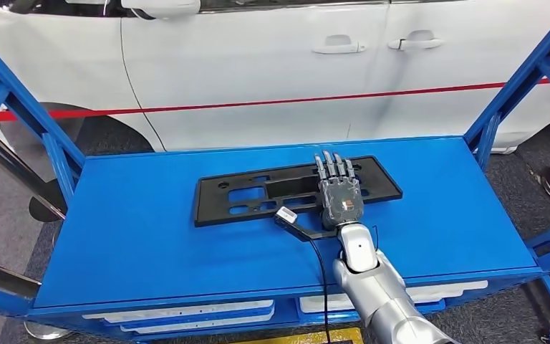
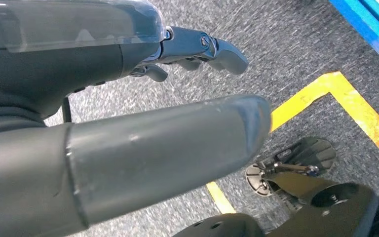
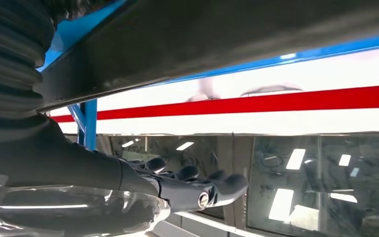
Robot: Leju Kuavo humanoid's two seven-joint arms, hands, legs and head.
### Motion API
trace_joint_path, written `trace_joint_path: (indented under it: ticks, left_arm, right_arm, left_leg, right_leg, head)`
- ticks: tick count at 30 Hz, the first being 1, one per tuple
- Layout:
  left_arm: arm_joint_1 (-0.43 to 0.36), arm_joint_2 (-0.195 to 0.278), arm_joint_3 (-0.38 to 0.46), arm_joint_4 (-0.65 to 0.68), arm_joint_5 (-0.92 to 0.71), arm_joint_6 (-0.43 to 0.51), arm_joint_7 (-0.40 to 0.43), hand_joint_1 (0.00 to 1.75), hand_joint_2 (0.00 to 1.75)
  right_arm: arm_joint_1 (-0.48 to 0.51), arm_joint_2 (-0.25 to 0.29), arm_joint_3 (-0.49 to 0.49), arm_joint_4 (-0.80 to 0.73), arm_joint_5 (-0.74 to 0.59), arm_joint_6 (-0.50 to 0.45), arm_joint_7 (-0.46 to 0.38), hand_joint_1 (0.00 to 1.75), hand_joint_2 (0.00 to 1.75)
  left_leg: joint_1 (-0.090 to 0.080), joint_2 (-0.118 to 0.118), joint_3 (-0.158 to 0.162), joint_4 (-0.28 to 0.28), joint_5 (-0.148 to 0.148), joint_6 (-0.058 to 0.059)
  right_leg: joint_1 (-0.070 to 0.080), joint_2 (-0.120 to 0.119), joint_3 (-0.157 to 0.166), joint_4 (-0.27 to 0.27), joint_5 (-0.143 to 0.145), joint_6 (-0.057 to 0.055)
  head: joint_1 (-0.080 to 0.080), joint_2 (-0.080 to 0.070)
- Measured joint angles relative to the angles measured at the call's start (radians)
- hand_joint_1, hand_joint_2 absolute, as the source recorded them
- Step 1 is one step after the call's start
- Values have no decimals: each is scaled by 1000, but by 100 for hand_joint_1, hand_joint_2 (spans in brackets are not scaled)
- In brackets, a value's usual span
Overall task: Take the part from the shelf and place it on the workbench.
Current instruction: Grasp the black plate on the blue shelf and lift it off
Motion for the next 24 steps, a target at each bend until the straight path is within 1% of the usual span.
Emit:
trace_joint_path:
  ticks: [1,2,3,5,7,9,14,17,18,19,20,21,22,23,24]
  left_arm:
    - [0,0,1,0,-1,2,0,0,0]
    - [-2,-1,2,0,-2,3,0,0,0]
    - [-2,-1,3,0,-2,4,-1,0,0]
    - [-3,-1,6,0,-2,5,-1,0,0]
    - [-2,-1,7,0,-3,6,-1,0,0]
    - [-1,0,7,0,-3,6,-1,0,0]
    - [-1,-1,7,0,-3,6,-1,0,0]
    - [-1,-1,7,0,-3,6,-1,0,0]
    - [-2,-2,7,0,-3,6,-1,0,0]
    - [-2,-2,7,0,-4,6,-1,0,0]
    - [-2,-3,8,0,-4,6,-1,0,0]
    - [-1,-3,8,0,-4,6,-1,0,0]
    - [-2,-3,8,0,-7,7,-2,0,0]
    - [-3,-3,9,0,-9,9,-3,0,0]
    - [-3,-3,10,0,-14,10,-4,0,0]
  right_arm:
    - [-1,-5,0,4,-7,0,-2,175,175]
    - [-3,-8,-1,7,-12,0,-6,175,175]
    - [-4,-11,-1,9,-14,0,-8,175,175]
    - [-7,-14,-1,13,-17,0,-12,175,175]
    - [-8,-18,-1,15,-18,0,-12,175,175]
    - [-8,-19,-1,16,-18,0,-12,175,175]
    - [-9,-19,-1,16,-18,0,-12,175,175]
    - [-10,-19,-1,16,-18,0,-12,175,175]
    - [-11,-19,-1,16,-18,0,-12,175,175]
    - [-11,-18,-1,16,-18,0,-12,175,175]
    - [-11,-19,-1,18,-18,0,-13,175,175]
    - [-12,-19,-1,21,-17,0,-14,175,175]
    - [-12,-19,-2,23,-17,0,-17,175,175]
    - [-12,-20,-2,24,-16,0,-20,175,175]
    - [-12,-20,-4,22,-16,0,-25,175,175]
  left_leg:
    - [0,-1,6,3,-6,-5]
    - [0,-2,8,6,-10,-10]
    - [-1,-3,8,8,-12,-16]
    - [-2,-4,6,8,-11,-28]
    - [1,-2,4,9,-14,-38]
    - [4,-1,1,16,-22,-43]
    - [4,-1,1,20,-25,-44]
    - [4,0,-5,35,-37,-46]
    - [5,0,-15,58,-52,-47]
    - [5,0,-30,94,-72,-49]
    - [6,1,-60,160,-103,-52]
    - [7,1,-70,186,-104,-53]
    - [5,0,-56,159,-88,-49]
    - [3,0,-36,119,-66,-45]
    - [0,0,-1,46,-33,-38]
  right_leg:
    - [-1,0,15,-60,42,0]
    - [0,0,28,-108,69,-4]
    - [2,1,35,-136,82,-9]
    - [7,3,34,-147,83,-23]
    - [5,3,36,-154,89,-37]
    - [2,2,40,-160,93,-45]
    - [3,2,41,-161,94,-46]
    - [3,2,42,-163,94,-48]
    - [3,2,42,-163,94,-50]
    - [4,1,42,-163,94,-53]
    - [6,0,43,-163,93,-55]
    - [8,-1,45,-162,90,-57]
    - [11,-1,46,-161,87,-54]
    - [13,-1,47,-160,84,-50]
    - [15,0,49,-159,82,-44]
  head:
    - [0,0]
    - [0,0]
    - [0,0]
    - [0,0]
    - [0,0]
    - [0,0]
    - [0,0]
    - [0,0]
    - [0,0]
    - [0,0]
    - [0,0]
    - [0,0]
    - [0,0]
    - [0,0]
    - [0,0]
